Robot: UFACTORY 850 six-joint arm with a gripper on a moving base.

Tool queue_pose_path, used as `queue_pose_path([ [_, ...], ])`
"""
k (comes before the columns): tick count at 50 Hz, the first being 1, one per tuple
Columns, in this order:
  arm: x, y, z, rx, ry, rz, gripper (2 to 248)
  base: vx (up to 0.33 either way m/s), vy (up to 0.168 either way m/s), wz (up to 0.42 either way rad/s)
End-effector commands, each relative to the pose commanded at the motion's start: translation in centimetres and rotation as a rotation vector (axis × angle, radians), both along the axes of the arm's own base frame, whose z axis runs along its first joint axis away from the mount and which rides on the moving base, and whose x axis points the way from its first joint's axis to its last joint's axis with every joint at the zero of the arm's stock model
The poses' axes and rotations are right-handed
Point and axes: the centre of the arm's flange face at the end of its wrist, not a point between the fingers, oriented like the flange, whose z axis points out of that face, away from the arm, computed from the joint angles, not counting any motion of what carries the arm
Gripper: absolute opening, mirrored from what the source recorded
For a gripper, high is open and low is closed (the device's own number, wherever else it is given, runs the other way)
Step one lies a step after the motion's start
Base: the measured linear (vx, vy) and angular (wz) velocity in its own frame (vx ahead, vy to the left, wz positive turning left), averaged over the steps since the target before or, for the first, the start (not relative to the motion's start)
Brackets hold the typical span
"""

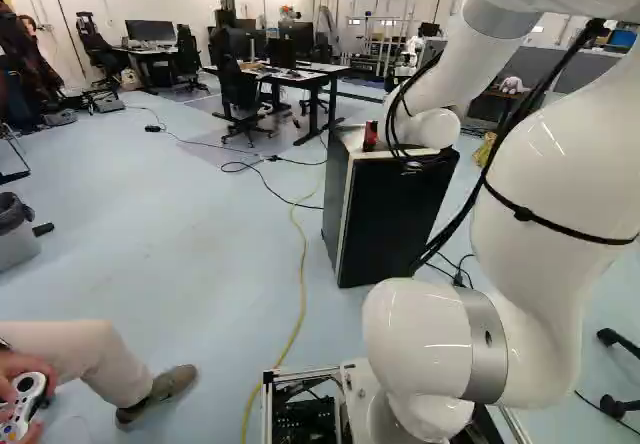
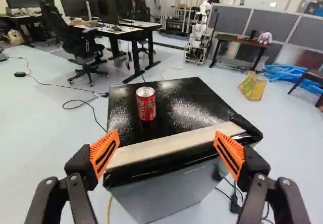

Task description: Grab a drink from the fridge

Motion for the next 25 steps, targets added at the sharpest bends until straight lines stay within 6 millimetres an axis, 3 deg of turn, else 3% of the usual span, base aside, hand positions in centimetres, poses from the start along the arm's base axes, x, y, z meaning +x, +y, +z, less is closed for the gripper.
queue_pose_path([
  [15, 1.7, 0.3, 0.5, -0.053, -0.056, 0.07, 247, 0.0, 0.0, 0.0],
  [25, 3.1, 0.2, -0.1, -0.059, -0.057, 0.089, 247, 0.0, 0.0, 0.0],
])
